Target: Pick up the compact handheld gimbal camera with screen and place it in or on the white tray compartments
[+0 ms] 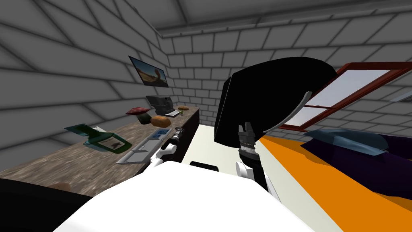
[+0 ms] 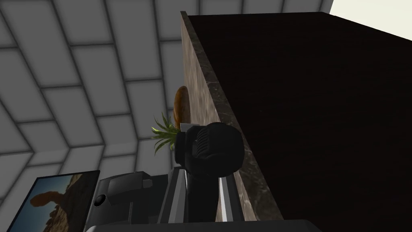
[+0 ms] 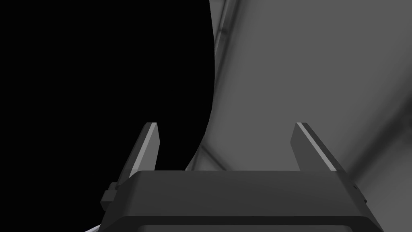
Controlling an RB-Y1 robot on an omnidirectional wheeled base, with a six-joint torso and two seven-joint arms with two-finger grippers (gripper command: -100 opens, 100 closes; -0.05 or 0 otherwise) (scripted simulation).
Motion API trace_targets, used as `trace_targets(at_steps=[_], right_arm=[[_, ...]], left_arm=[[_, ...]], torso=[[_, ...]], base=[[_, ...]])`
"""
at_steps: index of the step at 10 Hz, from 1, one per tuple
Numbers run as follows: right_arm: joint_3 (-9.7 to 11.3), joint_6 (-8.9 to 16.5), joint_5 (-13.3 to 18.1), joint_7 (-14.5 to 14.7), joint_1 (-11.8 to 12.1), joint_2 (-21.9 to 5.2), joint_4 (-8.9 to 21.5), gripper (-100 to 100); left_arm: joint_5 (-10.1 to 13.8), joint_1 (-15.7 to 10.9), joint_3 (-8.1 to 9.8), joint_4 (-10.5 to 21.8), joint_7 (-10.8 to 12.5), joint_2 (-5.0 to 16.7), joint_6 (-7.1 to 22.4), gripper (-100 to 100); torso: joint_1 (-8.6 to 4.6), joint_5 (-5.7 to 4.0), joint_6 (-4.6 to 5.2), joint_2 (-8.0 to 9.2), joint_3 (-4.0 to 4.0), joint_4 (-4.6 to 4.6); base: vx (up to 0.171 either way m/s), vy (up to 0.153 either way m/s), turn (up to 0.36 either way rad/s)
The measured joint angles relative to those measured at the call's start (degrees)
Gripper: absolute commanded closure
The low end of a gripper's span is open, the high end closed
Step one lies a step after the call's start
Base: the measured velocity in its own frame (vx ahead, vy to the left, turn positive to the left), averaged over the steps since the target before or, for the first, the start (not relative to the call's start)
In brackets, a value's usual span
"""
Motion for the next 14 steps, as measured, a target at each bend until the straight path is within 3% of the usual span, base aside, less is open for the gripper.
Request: trace_targets(at_steps=[8,14], right_arm=[[0.0,0.0,0.0,0.0,0.01,0.0,0.0,0],[0.0,0.0,0.0,0.0,0.0,0.0,0.0,0]], left_arm=[[6.24,-4.93,-0.85,-1.0,-0.77,3.18,11.4,100],[11.44,-10.29,-1.89,-1.1,-1.19,5.93,21.46,100]], torso=[[0.14,0.05,-0.02,-0.11,-0.05,0.0],[0.06,-0.03,0.02,0.04,0.05,0.04]], base=[[-0.054,-0.013,0.0],[-0.06,-0.007,0.006]])
